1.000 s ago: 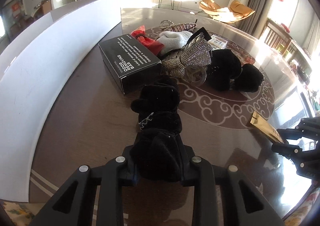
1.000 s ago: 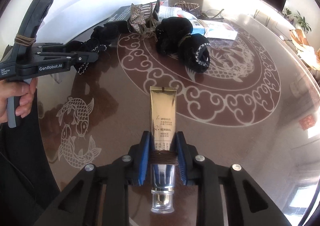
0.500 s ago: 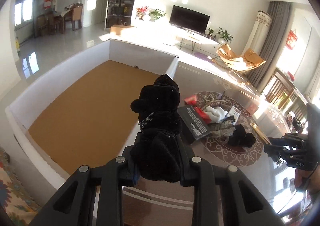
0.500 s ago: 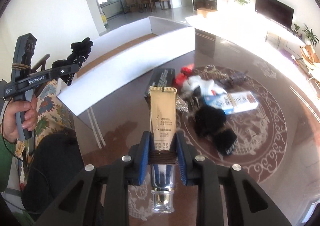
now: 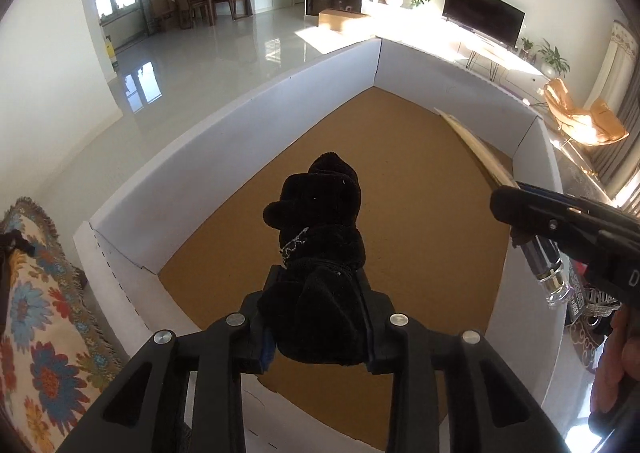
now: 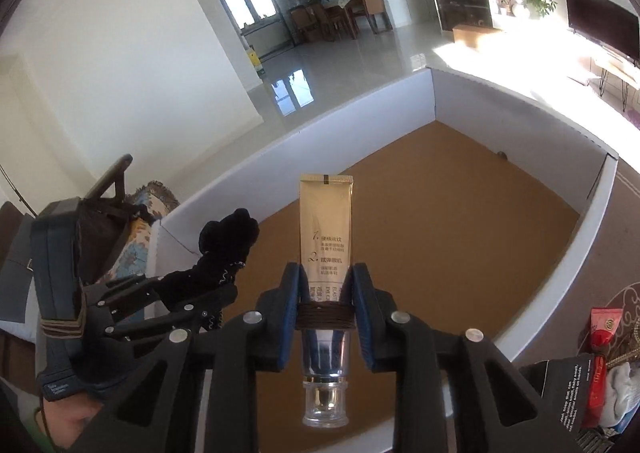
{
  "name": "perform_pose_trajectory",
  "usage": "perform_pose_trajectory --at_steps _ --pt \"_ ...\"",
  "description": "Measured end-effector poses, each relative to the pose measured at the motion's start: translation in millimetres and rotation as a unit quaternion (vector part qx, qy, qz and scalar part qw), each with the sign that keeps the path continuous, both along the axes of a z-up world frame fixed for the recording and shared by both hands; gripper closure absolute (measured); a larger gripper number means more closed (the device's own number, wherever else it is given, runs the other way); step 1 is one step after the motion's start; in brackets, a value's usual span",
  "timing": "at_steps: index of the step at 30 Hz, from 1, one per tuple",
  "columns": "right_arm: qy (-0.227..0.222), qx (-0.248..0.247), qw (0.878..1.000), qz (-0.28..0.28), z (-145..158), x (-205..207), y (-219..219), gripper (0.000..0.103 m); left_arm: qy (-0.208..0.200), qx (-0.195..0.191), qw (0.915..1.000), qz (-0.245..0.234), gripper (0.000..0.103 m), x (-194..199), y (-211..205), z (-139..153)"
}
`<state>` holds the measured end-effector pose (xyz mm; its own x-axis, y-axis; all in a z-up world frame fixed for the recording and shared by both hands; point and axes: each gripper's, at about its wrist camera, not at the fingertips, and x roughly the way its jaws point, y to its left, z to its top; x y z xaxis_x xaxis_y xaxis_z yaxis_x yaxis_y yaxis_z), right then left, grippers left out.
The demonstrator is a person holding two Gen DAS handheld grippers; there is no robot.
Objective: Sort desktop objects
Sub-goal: 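Carry both items over the bin and open the right tool to drop the tube, then lower the black glove into the bin and open the left tool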
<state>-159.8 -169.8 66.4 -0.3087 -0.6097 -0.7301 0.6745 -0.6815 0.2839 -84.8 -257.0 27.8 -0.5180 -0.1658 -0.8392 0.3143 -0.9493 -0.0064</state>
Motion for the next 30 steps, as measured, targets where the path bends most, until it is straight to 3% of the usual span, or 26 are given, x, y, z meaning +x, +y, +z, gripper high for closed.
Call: perform_pose_trajectory --at_steps 1,3,5,8,9,17,20,26,30 --pt "0.005 0.025 1.0 0.005 -7.9 0.3 -10.2 0.071 -0.015 -0.006 0.9999 0.0 0.067 -2.5 0.8 -5.6" --pt "0.03 0.068 0.997 0.017 -18.2 4.5 -21.8 0.031 -0.03 -0.022 0.9993 -0.008 0.059 -5.9 3.9 -14.6" --pt "0.07 0.099 0.992 0.027 -24.7 10.5 -25.7 0.023 -0.031 -0.051 0.998 -0.02 0.053 -4.3 8.5 -16.2" --pt "0.08 0.135 0.987 0.04 -37.9 10.9 -16.0 0.023 -0.035 -0.075 0.9959 -0.036 0.033 -7.0 13.8 -17.5" --pt "0.074 0.142 0.986 0.038 -41.9 9.0 -11.0 0.023 -0.04 -0.072 0.9956 -0.045 0.031 -8.8 15.0 -19.1" --pt "0.088 0.147 0.983 0.061 -41.5 14.8 5.1 0.023 -0.047 -0.096 0.9921 -0.065 0.031 -13.2 24.0 -22.8" --pt "0.077 0.135 0.985 0.068 -39.1 20.1 14.4 0.025 -0.037 -0.084 0.9937 -0.064 0.031 -3.6 29.8 -19.7" --pt "0.116 0.158 0.977 0.082 -42.4 46.6 26.7 0.025 -0.027 -0.114 0.9906 -0.071 0.031 15.0 48.7 -16.8" --pt "0.118 0.13 0.982 0.074 -38.1 50.4 38.0 0.022 0.008 -0.076 0.9959 -0.048 0.031 23.8 43.6 -10.4"
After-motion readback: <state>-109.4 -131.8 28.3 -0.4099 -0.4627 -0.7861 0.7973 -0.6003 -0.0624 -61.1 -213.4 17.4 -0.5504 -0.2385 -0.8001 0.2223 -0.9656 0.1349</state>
